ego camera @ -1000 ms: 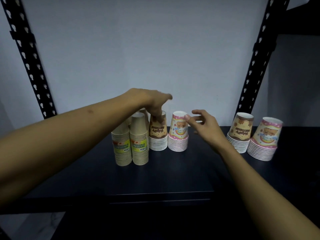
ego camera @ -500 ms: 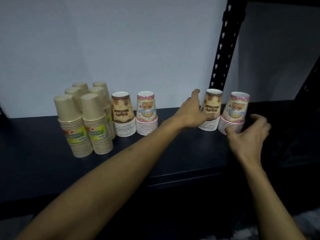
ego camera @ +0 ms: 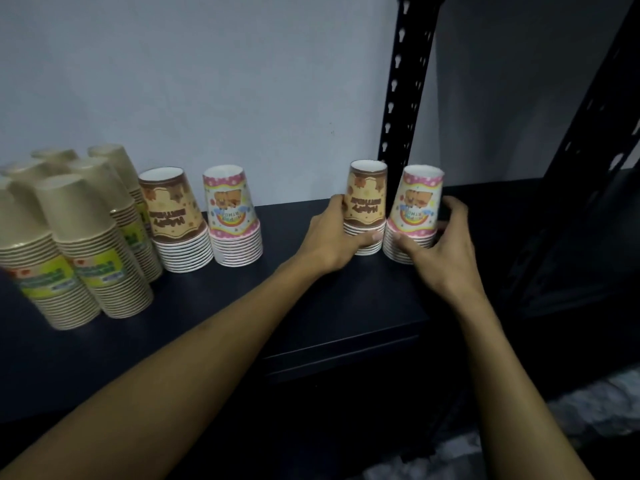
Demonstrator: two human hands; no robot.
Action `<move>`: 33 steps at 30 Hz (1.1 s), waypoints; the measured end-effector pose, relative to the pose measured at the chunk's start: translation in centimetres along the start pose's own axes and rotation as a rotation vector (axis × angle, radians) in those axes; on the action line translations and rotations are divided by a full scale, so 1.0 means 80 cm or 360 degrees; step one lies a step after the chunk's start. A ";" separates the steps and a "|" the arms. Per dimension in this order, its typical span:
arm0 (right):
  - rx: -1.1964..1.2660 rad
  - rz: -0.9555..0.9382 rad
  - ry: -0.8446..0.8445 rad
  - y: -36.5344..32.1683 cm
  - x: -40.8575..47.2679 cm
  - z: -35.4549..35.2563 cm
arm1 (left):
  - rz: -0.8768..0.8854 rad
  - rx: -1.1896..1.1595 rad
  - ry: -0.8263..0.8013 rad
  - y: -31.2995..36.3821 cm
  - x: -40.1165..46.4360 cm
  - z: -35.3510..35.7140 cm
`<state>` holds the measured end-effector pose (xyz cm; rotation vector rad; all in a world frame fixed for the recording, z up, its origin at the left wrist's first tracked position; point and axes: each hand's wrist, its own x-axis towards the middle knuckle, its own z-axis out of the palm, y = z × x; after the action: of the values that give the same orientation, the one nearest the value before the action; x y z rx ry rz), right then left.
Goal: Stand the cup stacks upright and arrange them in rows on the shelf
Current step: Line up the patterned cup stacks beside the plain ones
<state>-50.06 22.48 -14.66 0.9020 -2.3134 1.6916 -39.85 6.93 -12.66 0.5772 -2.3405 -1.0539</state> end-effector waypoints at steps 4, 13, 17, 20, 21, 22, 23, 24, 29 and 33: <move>-0.0087 -0.0095 -0.0152 -0.024 -0.025 0.002 | 0.0021 0.0081 -0.0015 -0.008 -0.042 -0.035; 0.0076 -0.0182 -0.0362 -0.079 -0.099 0.031 | 0.0036 0.0141 0.0124 -0.028 -0.146 -0.103; 0.0067 -0.0168 -0.0486 -0.095 -0.116 0.040 | -0.0032 0.0242 0.0125 -0.030 -0.169 -0.131; 0.0053 -0.0158 -0.0638 -0.103 -0.117 0.038 | -0.0081 0.0187 0.0137 -0.020 -0.178 -0.145; 0.0041 -0.0135 -0.0682 -0.105 -0.115 0.035 | -0.0085 0.0158 0.0132 -0.016 -0.181 -0.147; 0.0024 -0.0112 -0.0708 -0.108 -0.112 0.030 | -0.0076 0.0135 0.0135 -0.011 -0.182 -0.150; 0.0014 -0.0095 -0.0722 -0.112 -0.109 0.025 | -0.0057 0.0121 0.0151 -0.004 -0.184 -0.152; 0.0013 -0.0091 -0.0728 -0.116 -0.104 0.019 | -0.0041 0.0115 0.0177 0.000 -0.183 -0.155; 0.0024 -0.0219 -0.0733 -0.150 -0.079 -0.002 | 0.0069 0.0267 0.0291 0.026 -0.166 -0.179; -0.0082 -0.0299 -0.0826 -0.180 -0.060 -0.004 | 0.0154 0.0582 0.0008 0.051 -0.141 -0.211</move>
<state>-38.53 21.87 -4.82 1.6508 -2.4458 1.4409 -21.59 6.29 -2.94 0.5882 -2.5459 -0.5819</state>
